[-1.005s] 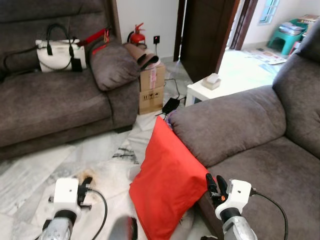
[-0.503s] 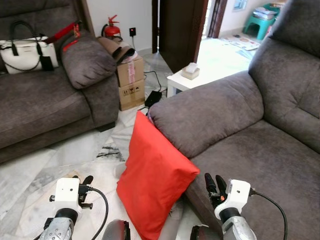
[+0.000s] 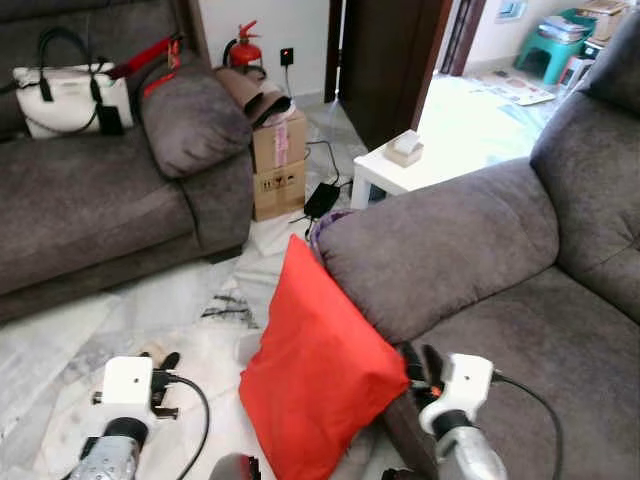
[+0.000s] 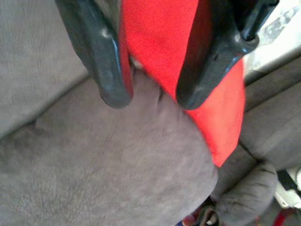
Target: Move the pillow to the sofa from floor
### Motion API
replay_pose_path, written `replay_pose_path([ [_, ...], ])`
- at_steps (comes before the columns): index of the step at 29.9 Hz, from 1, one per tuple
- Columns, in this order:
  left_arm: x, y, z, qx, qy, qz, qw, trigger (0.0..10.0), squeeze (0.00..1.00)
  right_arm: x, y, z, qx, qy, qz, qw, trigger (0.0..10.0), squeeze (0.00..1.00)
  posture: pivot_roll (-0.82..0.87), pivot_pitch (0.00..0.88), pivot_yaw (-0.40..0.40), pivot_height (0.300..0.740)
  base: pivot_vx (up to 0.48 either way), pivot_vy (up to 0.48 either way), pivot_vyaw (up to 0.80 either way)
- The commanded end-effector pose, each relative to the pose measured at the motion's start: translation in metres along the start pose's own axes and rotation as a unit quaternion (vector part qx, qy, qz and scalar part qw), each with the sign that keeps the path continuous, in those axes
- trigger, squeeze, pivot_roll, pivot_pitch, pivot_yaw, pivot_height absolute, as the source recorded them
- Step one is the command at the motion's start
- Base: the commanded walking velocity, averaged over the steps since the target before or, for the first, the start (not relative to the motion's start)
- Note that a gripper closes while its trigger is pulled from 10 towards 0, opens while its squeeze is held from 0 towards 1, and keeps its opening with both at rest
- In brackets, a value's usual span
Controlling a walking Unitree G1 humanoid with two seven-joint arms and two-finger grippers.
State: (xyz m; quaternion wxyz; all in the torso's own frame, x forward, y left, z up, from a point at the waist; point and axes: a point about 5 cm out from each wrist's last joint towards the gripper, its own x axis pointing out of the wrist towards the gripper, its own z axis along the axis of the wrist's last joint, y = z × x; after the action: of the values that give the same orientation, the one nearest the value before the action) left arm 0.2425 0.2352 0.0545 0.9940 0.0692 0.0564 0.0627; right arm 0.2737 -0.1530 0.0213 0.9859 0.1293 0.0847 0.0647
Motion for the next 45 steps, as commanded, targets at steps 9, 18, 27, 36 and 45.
replay_pose_path([
  [9, -0.005, -0.005, -0.006, -0.003, 0.006, -0.013, 1.000, 10.0, 0.00, -0.005, -0.012, -0.004, 0.006, 0.013, -0.003, 1.000, 10.0, 0.53, 0.09, 0.121, 0.010, 0.605, 0.000, 0.000, 0.00],
  [18, -0.025, 0.012, -0.051, 0.056, 0.103, 0.024, 0.993, 10.0, 0.00, -0.010, -0.027, -0.002, 0.006, 0.025, 0.019, 0.999, 10.0, 1.00, 0.08, 0.122, 0.013, 0.605, 0.000, 0.000, 0.00],
  [27, -0.028, 0.012, -0.054, 0.051, 0.107, 0.025, 0.993, 10.0, 0.00, -0.009, -0.022, 0.000, 0.026, 0.038, 0.088, 0.995, 10.0, 1.00, 0.08, 0.125, 0.013, 0.605, 0.000, 0.000, 0.00],
  [36, -0.022, 0.008, -0.047, 0.044, 0.088, 0.019, 0.995, 10.0, 0.00, -0.006, -0.015, -0.004, 0.016, 0.060, 0.136, 0.989, 10.0, 1.00, 0.09, 0.129, 0.015, 0.605, 0.000, 0.000, 0.00],
  [45, -0.019, 0.001, -0.044, 0.038, 0.079, 0.005, 0.996, 10.0, 0.00, -0.001, -0.011, -0.005, -0.009, 0.062, 0.133, 0.989, 10.0, 1.00, 0.09, 0.128, 0.017, 0.605, 0.000, 0.000, 0.00],
])
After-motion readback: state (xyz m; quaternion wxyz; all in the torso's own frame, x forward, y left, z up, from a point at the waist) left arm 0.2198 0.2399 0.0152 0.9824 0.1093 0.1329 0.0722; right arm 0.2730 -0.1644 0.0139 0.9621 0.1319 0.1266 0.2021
